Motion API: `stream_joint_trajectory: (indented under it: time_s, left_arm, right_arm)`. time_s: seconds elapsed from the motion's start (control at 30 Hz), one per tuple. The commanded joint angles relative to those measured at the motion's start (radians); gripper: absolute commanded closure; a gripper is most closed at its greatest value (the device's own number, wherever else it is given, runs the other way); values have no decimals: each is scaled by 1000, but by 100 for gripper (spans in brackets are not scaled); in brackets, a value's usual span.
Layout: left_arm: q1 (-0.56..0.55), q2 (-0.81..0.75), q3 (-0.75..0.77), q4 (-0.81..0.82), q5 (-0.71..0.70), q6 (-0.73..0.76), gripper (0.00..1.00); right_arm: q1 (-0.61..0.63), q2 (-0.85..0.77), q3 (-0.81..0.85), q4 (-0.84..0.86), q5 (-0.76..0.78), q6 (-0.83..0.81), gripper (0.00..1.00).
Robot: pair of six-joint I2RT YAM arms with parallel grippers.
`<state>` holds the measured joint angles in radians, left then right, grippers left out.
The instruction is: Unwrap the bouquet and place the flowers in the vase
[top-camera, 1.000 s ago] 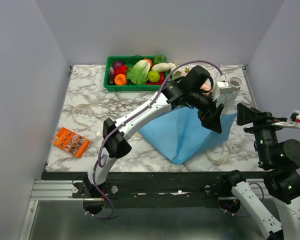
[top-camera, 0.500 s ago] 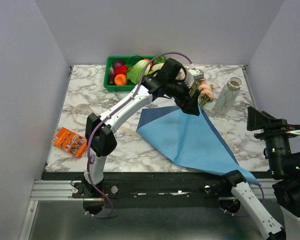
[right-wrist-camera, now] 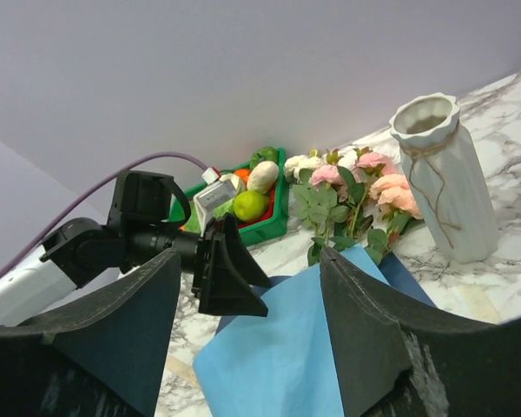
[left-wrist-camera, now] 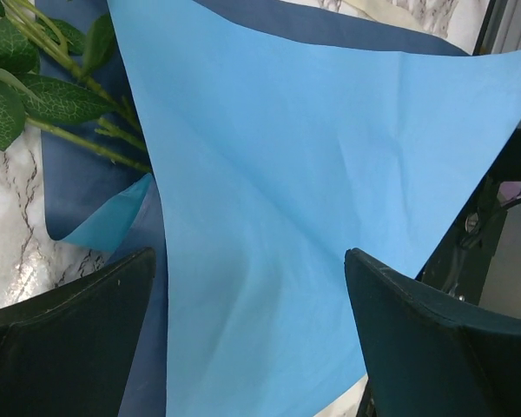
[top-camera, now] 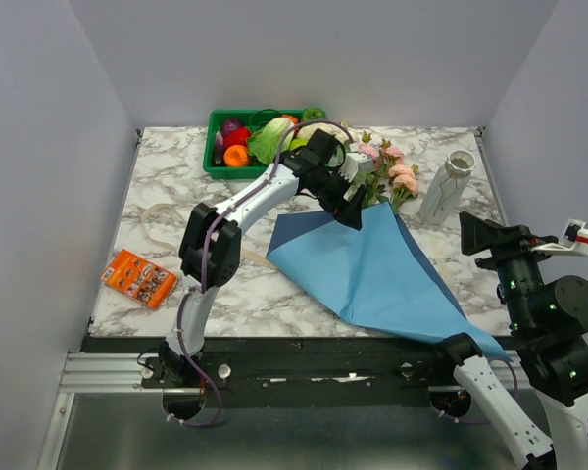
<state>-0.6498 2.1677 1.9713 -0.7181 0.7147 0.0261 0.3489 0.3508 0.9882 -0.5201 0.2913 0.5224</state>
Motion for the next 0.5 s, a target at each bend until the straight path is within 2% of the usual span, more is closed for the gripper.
stream_joint_trajectory:
  time_s: [0.0,0.27,0.37,0.4,0.47]
  left_arm:
    - [7,-9,-18,-26,9,51,1]
    - [10,21,-49,-43,26,69,4]
    - [10,40,-31,-55,48,80,17]
    - [10,47,-5,-66,57,83,27]
    - [10,60,18,-93,80,87,36]
  right_arm:
    - [5,11,-22,12,-23,5,27]
    - [5,14,-36,28,-23,7,28]
    - [5,11,-39,31,-24,7,29]
    - [5,11,-39,31,-24,7,30]
    - [5,11,-40,31,-29,8,30]
